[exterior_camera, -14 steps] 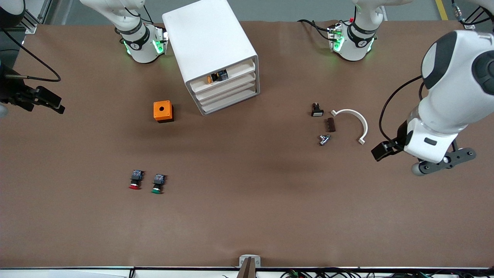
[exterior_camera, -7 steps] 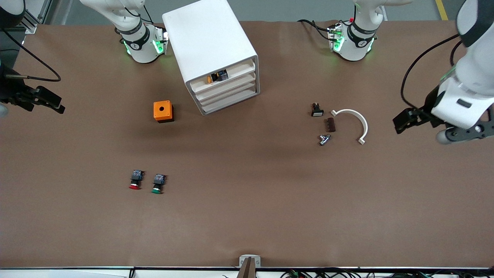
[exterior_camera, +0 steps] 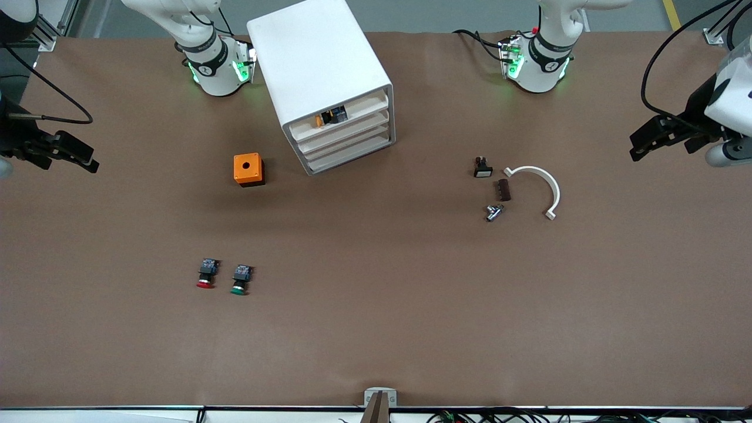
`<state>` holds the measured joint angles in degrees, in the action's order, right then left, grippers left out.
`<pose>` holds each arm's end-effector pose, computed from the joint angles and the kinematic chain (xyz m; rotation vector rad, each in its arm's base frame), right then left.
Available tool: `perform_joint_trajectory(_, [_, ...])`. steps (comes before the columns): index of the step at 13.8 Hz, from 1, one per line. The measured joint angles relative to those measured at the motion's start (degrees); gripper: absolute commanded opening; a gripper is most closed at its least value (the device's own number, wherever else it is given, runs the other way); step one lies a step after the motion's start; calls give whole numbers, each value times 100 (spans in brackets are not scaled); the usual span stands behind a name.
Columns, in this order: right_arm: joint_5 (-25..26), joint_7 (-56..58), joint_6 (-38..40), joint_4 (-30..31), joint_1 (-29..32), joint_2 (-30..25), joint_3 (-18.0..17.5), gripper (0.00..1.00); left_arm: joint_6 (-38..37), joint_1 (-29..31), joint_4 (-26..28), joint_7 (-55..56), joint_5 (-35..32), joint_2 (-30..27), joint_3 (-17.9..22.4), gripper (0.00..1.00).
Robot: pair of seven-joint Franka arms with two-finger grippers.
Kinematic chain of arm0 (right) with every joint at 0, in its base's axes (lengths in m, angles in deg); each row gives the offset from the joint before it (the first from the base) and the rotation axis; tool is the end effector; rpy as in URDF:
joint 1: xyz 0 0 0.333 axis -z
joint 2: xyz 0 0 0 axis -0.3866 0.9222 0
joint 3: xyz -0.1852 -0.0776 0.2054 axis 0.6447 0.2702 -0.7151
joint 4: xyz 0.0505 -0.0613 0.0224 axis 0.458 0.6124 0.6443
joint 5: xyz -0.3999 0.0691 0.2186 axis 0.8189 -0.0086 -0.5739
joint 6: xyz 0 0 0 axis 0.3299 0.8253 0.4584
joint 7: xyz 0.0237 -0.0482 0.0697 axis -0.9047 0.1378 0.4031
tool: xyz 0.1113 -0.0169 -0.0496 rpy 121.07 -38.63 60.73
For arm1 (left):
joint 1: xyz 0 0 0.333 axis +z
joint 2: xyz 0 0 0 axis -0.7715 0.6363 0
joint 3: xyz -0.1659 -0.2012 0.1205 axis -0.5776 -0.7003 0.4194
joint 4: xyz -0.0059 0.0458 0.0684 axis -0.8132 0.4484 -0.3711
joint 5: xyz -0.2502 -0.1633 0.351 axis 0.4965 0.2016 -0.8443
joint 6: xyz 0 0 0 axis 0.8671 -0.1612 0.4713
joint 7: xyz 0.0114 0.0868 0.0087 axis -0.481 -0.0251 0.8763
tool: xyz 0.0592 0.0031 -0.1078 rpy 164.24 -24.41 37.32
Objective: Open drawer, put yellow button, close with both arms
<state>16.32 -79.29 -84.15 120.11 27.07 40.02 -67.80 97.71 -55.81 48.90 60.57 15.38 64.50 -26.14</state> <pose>0.6114 -0.0365 0.5475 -3.1113 0.1666 -0.0611 0.6121 -0.0737 0.6074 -3.0975 -0.1665 -0.0285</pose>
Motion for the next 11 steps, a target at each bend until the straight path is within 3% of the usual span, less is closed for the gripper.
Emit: perform_joint_trajectory(11, [0, 12, 0, 0, 1, 0, 35, 100, -204, -50, 299, -29, 58, -320, -58, 99])
